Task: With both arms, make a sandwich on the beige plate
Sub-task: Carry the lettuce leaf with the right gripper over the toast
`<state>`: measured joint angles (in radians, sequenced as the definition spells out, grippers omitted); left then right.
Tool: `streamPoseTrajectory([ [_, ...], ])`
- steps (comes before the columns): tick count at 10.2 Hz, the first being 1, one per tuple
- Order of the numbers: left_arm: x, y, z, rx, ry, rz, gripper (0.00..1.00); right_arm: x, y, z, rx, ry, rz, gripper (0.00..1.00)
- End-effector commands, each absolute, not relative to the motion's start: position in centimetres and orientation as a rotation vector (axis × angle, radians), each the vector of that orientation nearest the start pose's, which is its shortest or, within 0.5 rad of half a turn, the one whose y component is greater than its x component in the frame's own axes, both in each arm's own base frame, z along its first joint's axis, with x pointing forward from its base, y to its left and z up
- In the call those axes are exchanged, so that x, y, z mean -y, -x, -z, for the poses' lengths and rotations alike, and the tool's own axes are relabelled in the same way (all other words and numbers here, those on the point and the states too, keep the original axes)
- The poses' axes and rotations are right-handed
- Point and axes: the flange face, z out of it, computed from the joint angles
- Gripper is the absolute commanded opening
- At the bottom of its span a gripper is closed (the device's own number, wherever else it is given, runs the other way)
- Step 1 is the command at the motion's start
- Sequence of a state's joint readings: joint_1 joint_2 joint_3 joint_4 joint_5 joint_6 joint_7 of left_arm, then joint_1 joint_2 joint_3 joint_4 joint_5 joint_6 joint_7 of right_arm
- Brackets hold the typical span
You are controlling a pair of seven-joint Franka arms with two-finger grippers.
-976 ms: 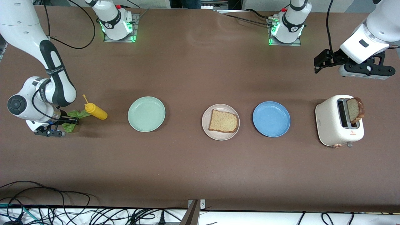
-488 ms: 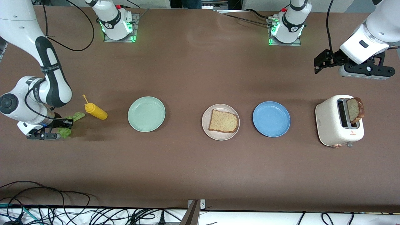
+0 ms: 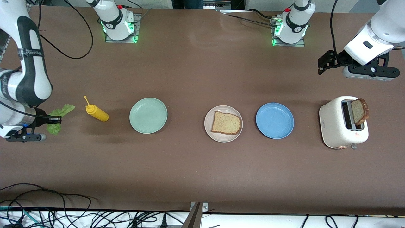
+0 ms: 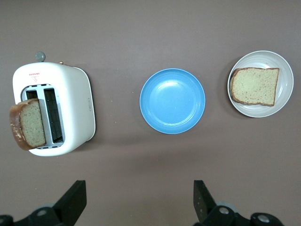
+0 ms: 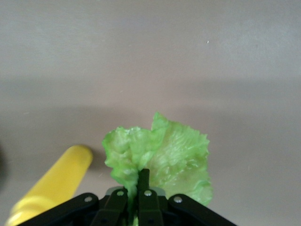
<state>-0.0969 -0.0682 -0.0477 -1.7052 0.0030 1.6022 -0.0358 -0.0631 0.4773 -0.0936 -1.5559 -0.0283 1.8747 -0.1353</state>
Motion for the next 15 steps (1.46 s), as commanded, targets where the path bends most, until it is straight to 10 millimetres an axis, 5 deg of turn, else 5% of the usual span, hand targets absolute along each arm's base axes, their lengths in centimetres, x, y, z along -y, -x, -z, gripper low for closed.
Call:
streamPoseTrajectory([
  [1,7.8,-52.8,-60.4,-0.178,3.1,-0.057,1.0,4.5,-67.5,-39.3,-0.098,3.18,-0.297,0.0],
  [4,7.9,-52.8,-60.4,-0.178,3.102,-0.057,1.0,-9.0,-67.6,-41.0,-0.141,3.205,-0.234,0.0],
  [6,7.8,-52.8,-60.4,-0.175,3.102,-0.057,1.0,-17.1,-67.3,-41.1,-0.318,3.209,-0.15,0.0],
  [9,7.7,-52.8,-60.4,-0.173,3.102,-0.057,1.0,-28.8,-67.1,-39.0,-0.583,3.164,-0.043,0.0],
  [15,7.6,-52.8,-60.4,-0.17,3.102,-0.057,1.0,-44.6,-62.7,-32.0,-1.121,2.673,-0.12,0.0],
])
